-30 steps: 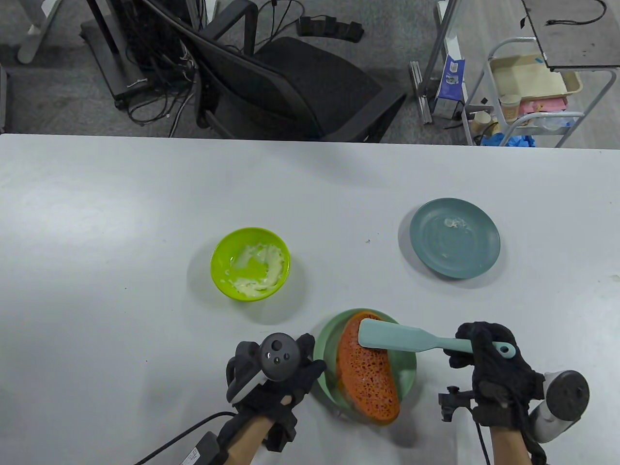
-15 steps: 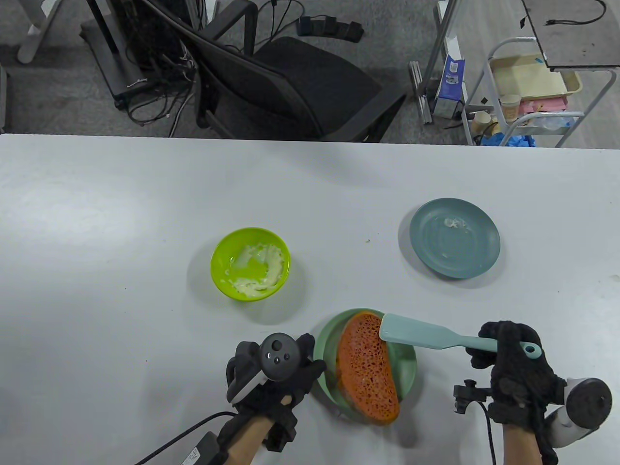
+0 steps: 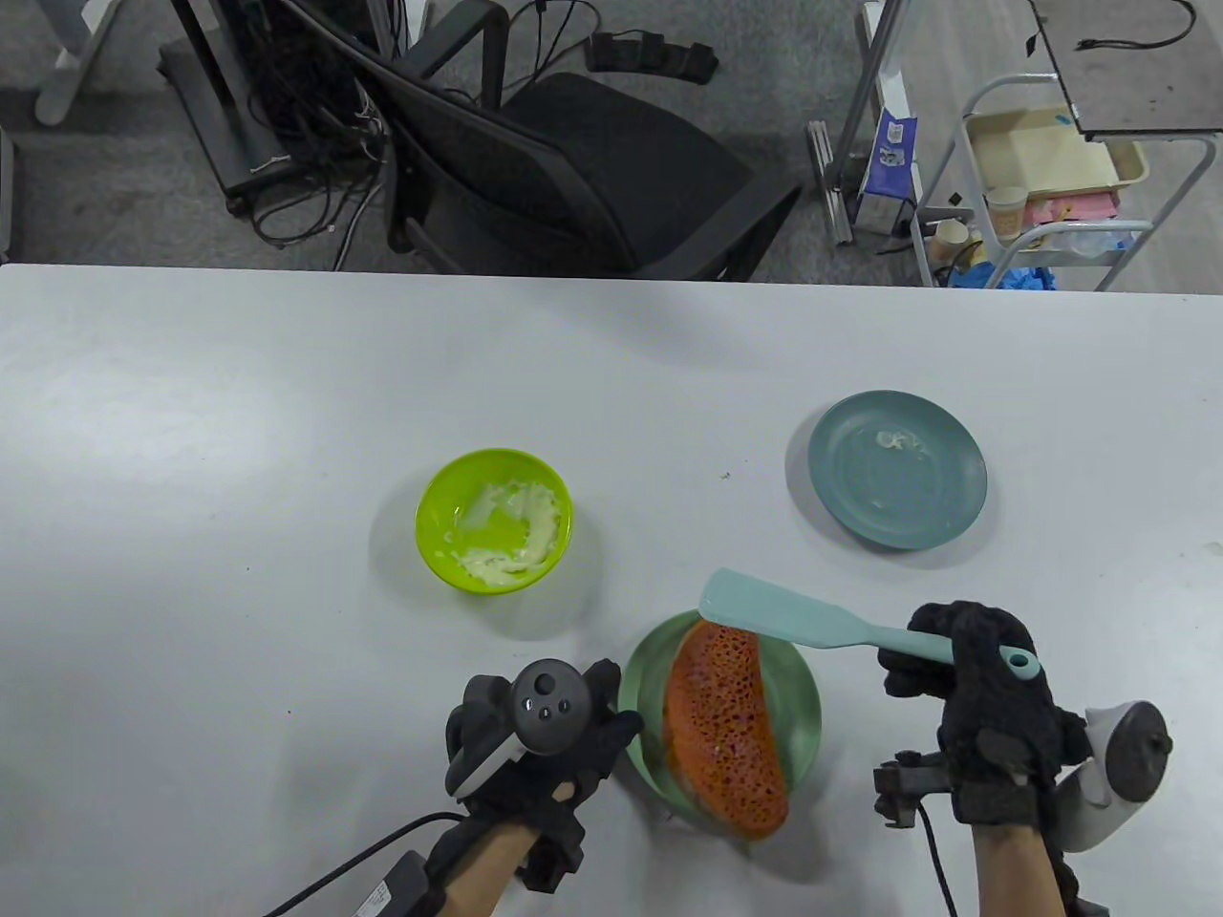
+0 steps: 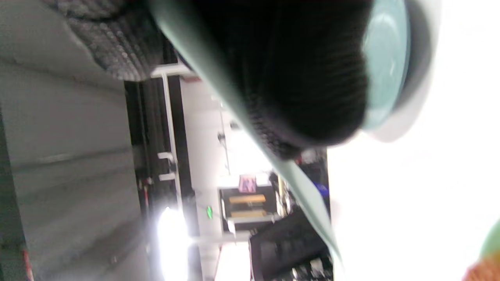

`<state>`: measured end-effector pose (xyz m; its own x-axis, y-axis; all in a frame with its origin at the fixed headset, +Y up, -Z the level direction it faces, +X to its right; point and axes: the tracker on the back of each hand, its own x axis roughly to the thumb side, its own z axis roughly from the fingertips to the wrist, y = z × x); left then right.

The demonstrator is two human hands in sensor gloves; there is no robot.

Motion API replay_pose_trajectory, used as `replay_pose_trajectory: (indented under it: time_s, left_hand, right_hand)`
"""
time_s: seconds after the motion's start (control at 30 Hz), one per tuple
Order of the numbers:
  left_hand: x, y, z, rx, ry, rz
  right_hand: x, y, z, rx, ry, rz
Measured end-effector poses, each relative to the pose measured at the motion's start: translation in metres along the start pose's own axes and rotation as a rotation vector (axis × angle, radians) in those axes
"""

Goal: Dip dessert spatula into salad dressing and spread onto bread slice

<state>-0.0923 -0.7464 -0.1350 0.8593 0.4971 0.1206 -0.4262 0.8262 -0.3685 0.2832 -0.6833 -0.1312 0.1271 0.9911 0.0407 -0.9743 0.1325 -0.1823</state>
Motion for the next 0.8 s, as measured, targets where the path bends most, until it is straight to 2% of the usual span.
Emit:
replay_pose_trajectory:
  time_s: [0.13, 0.27, 0.37, 0.57, 0.8]
  left_hand:
    - [0.0, 0.0, 0.001, 0.001, -0.004, 0.0]
    - [0.0, 0.0, 0.001, 0.002, -0.005, -0.001]
    - [0.0, 0.0, 0.001, 0.003, -0.004, -0.005]
    - [0.0, 0.0, 0.001, 0.006, -0.005, -0.004]
    - [-0.001, -0.001, 0.001, 0.004, -0.004, -0.005]
  right_hand:
    - [0.021, 0.038, -0.017, 0.119, 0.018, 0.091]
    - [0.036, 0.078, -0.032, 0.154, -0.007, 0.154]
    - [0.044, 0.11, -0.044, 0.239, 0.008, 0.231]
    - [0.044, 0.165, -0.062, 0.337, 0.035, 0.405]
    - [0.03, 0.211, -0.073, 0.392, 0.068, 0.602]
